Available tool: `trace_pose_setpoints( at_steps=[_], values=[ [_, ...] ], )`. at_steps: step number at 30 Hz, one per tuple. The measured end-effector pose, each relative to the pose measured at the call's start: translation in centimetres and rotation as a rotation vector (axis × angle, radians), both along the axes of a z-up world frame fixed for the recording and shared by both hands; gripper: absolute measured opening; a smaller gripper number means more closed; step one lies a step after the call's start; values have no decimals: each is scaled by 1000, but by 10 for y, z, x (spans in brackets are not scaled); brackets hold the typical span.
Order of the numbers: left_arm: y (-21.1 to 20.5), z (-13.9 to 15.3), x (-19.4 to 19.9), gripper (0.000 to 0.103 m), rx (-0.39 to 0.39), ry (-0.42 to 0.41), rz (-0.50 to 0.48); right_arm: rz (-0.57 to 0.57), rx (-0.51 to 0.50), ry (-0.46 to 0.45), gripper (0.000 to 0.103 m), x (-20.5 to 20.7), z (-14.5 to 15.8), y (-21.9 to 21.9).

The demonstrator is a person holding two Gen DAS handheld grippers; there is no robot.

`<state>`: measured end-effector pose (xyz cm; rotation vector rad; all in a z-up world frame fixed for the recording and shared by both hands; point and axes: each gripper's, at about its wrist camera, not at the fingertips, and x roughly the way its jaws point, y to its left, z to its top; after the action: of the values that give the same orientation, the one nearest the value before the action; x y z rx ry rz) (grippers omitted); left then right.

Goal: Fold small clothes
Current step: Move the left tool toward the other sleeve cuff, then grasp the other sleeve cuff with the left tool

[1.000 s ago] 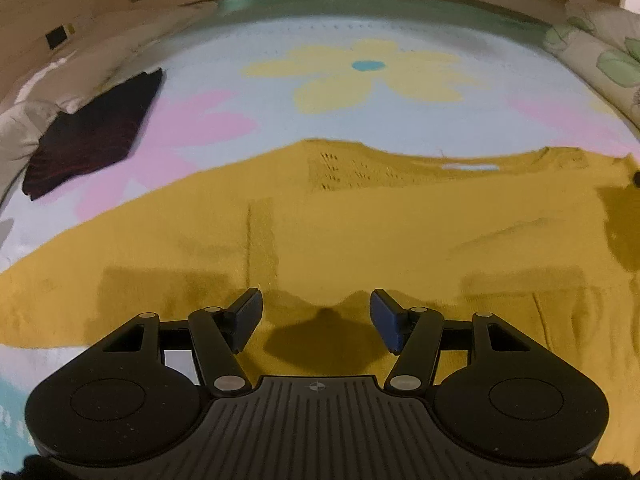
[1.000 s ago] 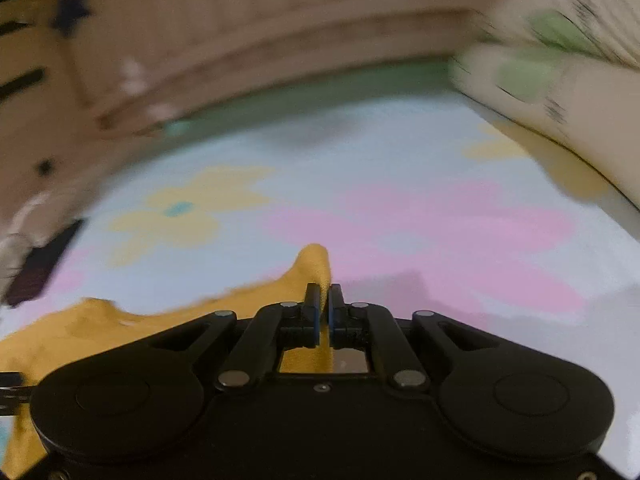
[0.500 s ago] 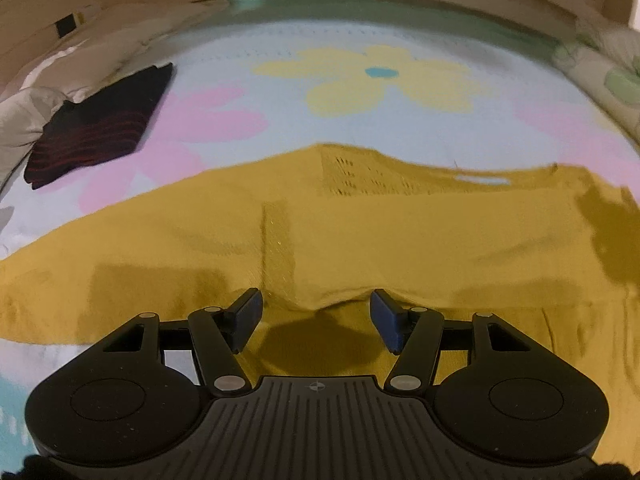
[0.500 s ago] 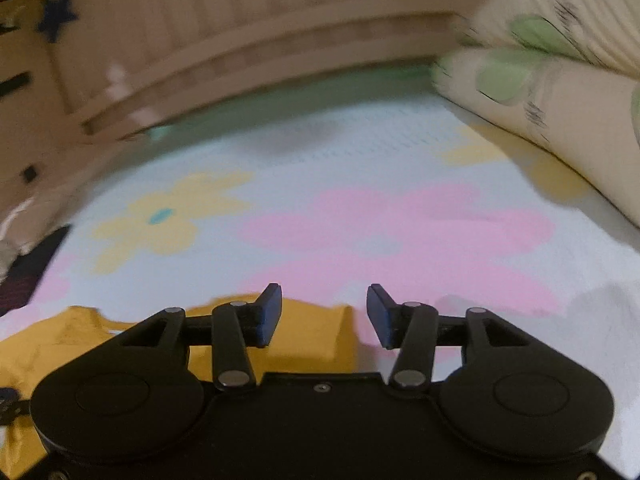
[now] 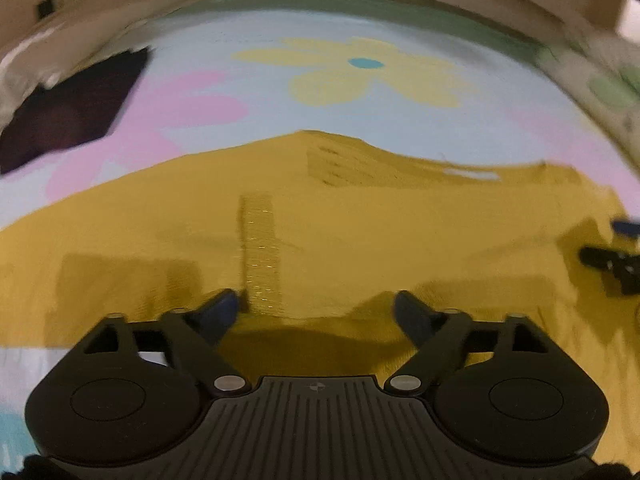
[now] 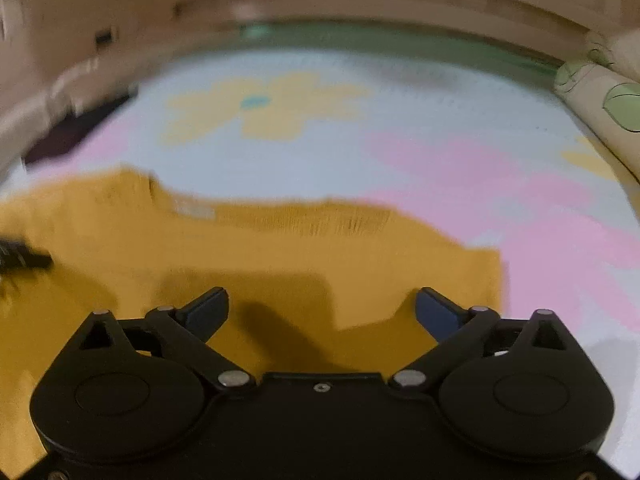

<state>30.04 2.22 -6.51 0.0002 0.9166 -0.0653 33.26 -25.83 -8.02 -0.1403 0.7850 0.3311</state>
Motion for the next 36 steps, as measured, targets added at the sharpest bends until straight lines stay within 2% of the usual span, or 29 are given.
trace_pose_setpoints(
  at_steps=[2, 5, 7, 9, 11, 14, 17, 19, 22, 28, 36],
  values=[
    [-6, -5, -1, 102, 16, -2, -46, 20, -28, -58, 103, -11, -5, 4],
    [-5, -7, -4, 102, 16, -16, -54, 2, -8, -34, 103, -10, -1, 0],
    [-2, -3, -2, 102, 4, 6, -69, -4, -10, -9, 103, -11, 4, -3],
    [1, 2, 0, 102, -34, 28, -100, -2, -5, 16, 103, -14, 13, -9],
    [9, 8, -1, 102, -119, 33, -108, -21, 2, 23, 103, -15, 24, -18],
    [21, 17, -8, 102, -192, 33, -90, -109, 82, 19, 103, -21, 47, -43],
    [29, 28, -18, 102, -180, 11, -80, -221, 194, 43, 103, -34, 68, -68],
    [38, 35, -25, 102, -180, 2, -70, -243, 201, 64, 103, -43, 75, -70],
    [58, 44, -35, 102, -216, -9, -20, -203, 174, 94, 103, -63, 86, -54],
    [121, 60, -59, 102, -318, -55, 179, -59, 183, 145, 103, -106, 100, 4],
    [214, 64, -94, 102, -246, -109, 424, 117, 200, 140, 103, -150, 109, 83]
  ],
)
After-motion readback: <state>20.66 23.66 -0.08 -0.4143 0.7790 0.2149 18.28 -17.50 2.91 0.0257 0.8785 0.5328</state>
